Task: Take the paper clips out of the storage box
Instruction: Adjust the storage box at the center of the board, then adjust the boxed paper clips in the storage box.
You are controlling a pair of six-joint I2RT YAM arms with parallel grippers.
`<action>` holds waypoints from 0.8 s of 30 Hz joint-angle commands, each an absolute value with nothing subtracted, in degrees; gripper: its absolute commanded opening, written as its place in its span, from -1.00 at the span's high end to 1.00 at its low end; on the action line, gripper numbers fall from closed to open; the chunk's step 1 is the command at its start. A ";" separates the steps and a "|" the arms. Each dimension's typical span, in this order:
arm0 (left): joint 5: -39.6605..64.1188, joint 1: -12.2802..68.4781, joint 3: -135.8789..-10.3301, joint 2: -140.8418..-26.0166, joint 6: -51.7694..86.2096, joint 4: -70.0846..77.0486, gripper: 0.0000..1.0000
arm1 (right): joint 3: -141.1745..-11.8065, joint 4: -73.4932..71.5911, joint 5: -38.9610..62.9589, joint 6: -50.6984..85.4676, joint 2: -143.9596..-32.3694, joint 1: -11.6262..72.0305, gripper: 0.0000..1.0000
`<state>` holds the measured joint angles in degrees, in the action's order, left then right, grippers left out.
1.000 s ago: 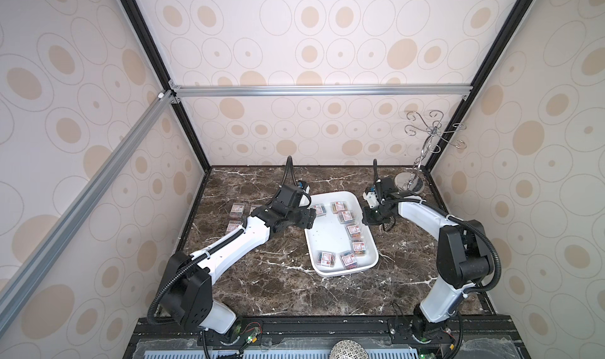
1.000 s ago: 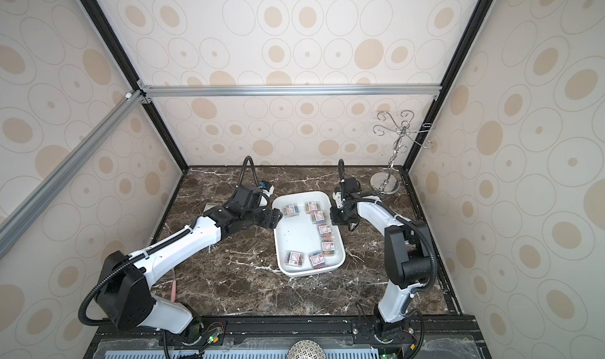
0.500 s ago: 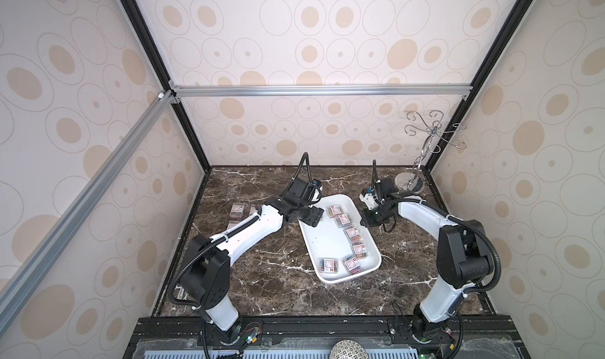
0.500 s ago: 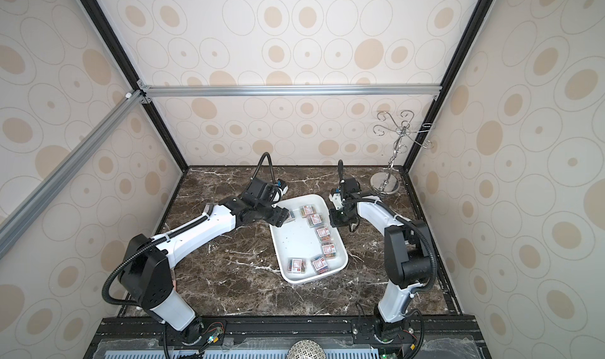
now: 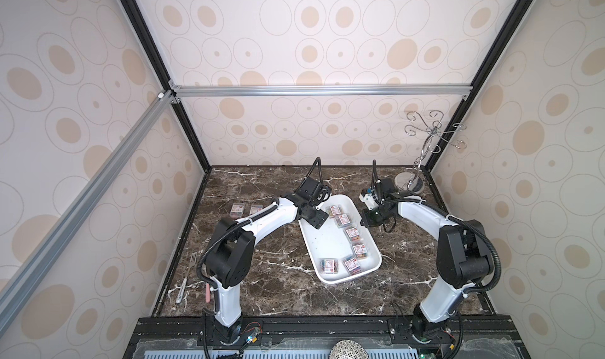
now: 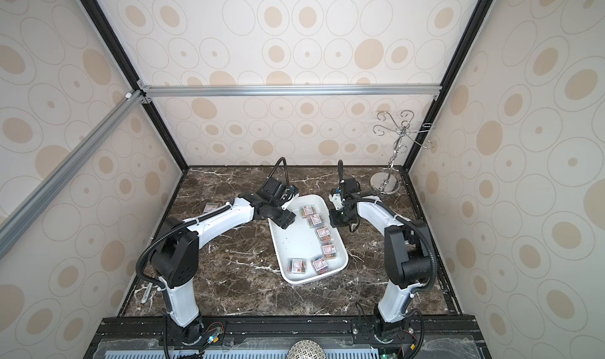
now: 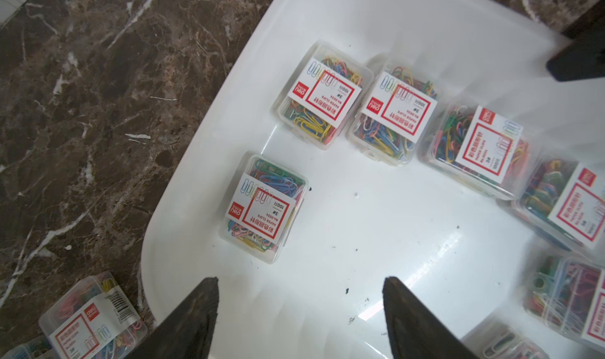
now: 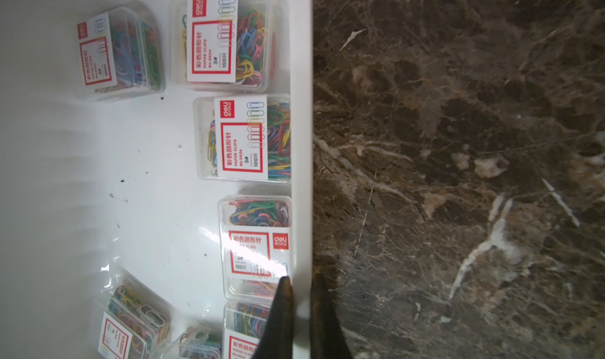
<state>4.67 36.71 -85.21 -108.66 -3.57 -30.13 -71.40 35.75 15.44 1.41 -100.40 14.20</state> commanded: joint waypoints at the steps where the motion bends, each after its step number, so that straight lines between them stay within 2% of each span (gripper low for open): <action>1: 3.58 37.16 -89.45 -110.37 -6.63 -33.23 -0.55 | -71.56 36.48 15.65 0.00 -99.78 14.58 0.96; 8: -0.23 37.17 -94.38 -115.81 -7.87 -36.90 -0.57 | -71.46 36.63 15.40 0.01 -99.50 14.57 0.95; 17: -0.15 37.06 -98.91 -121.13 -10.37 -39.67 -0.57 | -71.02 36.88 14.85 -0.07 -98.83 14.51 0.96; 24: -5.80 37.09 -100.93 -123.46 -9.81 -39.73 -0.57 | -70.40 37.00 14.50 -0.26 -97.67 14.59 0.96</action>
